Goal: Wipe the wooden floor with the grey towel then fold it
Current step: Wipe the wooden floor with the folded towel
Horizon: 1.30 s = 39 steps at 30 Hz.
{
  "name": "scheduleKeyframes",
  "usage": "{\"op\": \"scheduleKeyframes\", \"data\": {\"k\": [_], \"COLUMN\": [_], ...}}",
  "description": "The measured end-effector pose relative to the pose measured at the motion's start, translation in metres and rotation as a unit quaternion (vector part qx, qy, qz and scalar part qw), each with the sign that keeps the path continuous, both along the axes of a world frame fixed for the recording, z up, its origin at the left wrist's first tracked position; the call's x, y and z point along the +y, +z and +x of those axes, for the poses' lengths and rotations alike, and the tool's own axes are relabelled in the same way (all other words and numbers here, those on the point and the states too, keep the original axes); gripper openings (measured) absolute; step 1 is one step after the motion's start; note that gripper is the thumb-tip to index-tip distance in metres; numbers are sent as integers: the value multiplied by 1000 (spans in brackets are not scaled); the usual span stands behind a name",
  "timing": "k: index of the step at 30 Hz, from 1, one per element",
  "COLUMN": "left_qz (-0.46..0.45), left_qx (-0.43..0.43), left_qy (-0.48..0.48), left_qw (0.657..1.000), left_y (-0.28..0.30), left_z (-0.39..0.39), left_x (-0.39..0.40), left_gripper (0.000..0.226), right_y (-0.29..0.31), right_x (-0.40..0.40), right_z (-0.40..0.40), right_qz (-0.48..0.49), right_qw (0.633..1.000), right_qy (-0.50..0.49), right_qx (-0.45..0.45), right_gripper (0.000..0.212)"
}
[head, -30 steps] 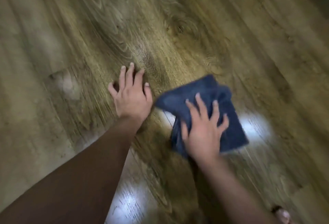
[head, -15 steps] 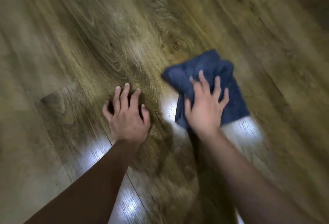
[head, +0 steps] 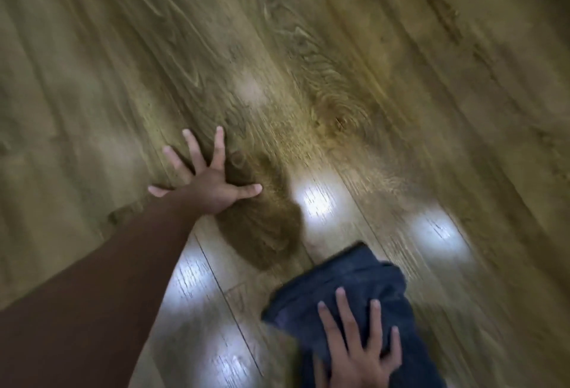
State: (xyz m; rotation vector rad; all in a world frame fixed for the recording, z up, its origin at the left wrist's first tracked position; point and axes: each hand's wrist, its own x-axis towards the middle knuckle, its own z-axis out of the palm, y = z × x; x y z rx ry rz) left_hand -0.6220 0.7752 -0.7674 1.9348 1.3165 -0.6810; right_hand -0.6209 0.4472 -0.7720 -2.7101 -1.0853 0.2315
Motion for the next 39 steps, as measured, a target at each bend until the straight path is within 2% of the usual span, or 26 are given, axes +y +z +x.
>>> {"op": "scheduleKeyframes", "data": {"k": [1, 4, 9, 13, 17, 23, 26, 30, 35, 39], "left_qz": [-6, -3, -3, -26, -50, -48, -53, -60, -38, -49], "left_qx": [-3, -9, -3, 16, 20, 26, 13, 6, 26, 10], "left_qy": [0, 0, 4, 4, 2, 3, -3, -6, 0, 5], "left_qw": [1000, 1000, 1000, 1000, 999, 999, 999, 998, 999, 999], "left_y": [0, 0, 2, 11, 19, 19, 19, 19, 18, 17], "left_z": [0, 0, 3, 7, 8, 9, 8, 6, 10, 9], "left_x": [1, 0, -2, -1, -1, -2, 0, -1, -2, -1], "left_gripper": [127, 128, 130, 130, 130, 131, 131, 129, 129, 132], "right_y": [1, 5, -2, -4, 1, -3, -5, -2, -1, -8], "right_x": [7, 65, 211, 271, 239, 98, 71, 84, 140, 213], "right_z": [12, 66, 172, 215, 187, 30, -9, 14, 89, 170], "right_qz": [-23, -86, -51, -65, -62, -108, -131, -125, -82, -44], "right_qw": [999, 995, 996, 995, 998, 994, 991, 992, 996, 997], "right_qy": [36, 11, -73, -73, -24, -8, -21, 1, 5, -64], "right_qx": [3, 42, 20, 26, 6, 19, 21, 34, 29, 16], "right_gripper": [85, 66, 56, 54, 56, 71, 72, 71, 64, 60]}}
